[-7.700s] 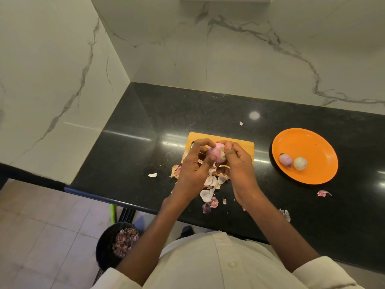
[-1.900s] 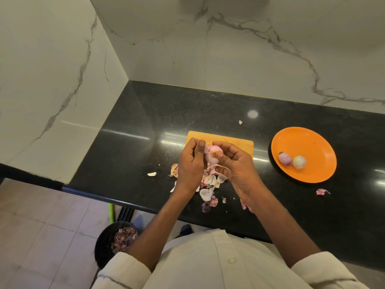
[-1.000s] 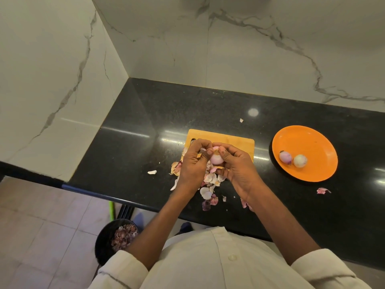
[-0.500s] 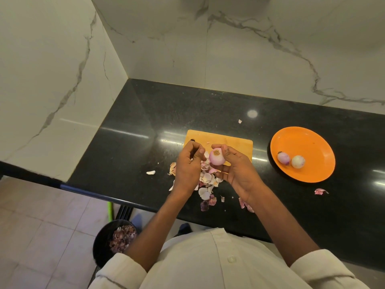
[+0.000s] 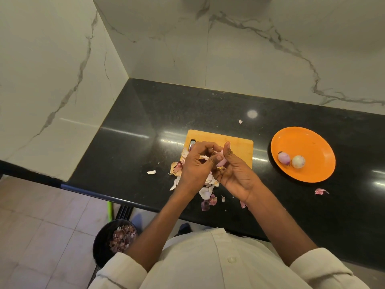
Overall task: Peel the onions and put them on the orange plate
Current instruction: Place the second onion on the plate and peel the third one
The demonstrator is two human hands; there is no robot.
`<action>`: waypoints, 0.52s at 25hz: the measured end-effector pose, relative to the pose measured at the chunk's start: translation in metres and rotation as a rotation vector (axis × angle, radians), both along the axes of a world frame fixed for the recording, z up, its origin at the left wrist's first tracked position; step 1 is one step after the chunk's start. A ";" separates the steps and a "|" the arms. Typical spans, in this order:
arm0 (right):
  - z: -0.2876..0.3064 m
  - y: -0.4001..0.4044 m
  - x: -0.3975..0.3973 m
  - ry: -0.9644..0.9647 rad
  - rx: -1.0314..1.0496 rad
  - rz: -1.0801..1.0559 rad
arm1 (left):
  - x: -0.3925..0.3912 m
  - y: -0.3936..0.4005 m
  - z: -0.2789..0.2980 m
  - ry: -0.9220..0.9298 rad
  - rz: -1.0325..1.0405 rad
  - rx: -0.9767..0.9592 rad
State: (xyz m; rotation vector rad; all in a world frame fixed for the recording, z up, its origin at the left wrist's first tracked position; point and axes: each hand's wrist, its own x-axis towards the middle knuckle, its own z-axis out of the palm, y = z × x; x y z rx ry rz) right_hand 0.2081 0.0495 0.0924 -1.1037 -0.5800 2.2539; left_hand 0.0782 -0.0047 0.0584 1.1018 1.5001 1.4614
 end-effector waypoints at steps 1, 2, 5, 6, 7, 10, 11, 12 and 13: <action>-0.001 0.000 0.000 0.003 -0.019 -0.001 | 0.000 0.001 0.000 0.011 -0.001 0.000; -0.001 0.000 0.001 -0.001 -0.032 -0.003 | 0.000 0.001 0.000 0.016 0.002 0.002; 0.001 0.001 0.002 -0.011 -0.029 -0.002 | -0.001 0.002 -0.002 -0.034 0.048 0.007; 0.004 0.001 0.002 -0.005 -0.028 0.000 | -0.001 0.002 -0.001 -0.062 0.075 0.008; 0.005 0.001 0.002 0.005 -0.034 0.001 | 0.001 0.002 0.001 -0.087 0.105 0.007; 0.007 0.000 0.002 0.015 -0.060 -0.007 | 0.005 0.002 0.000 -0.209 0.176 -0.038; 0.005 0.001 0.002 0.012 -0.064 -0.008 | 0.006 0.002 0.000 -0.260 0.210 -0.059; 0.004 0.002 0.003 0.009 -0.063 -0.011 | 0.005 0.000 -0.001 -0.312 0.236 -0.071; 0.003 0.002 0.004 0.005 -0.055 -0.014 | 0.004 -0.001 -0.002 -0.344 0.246 -0.067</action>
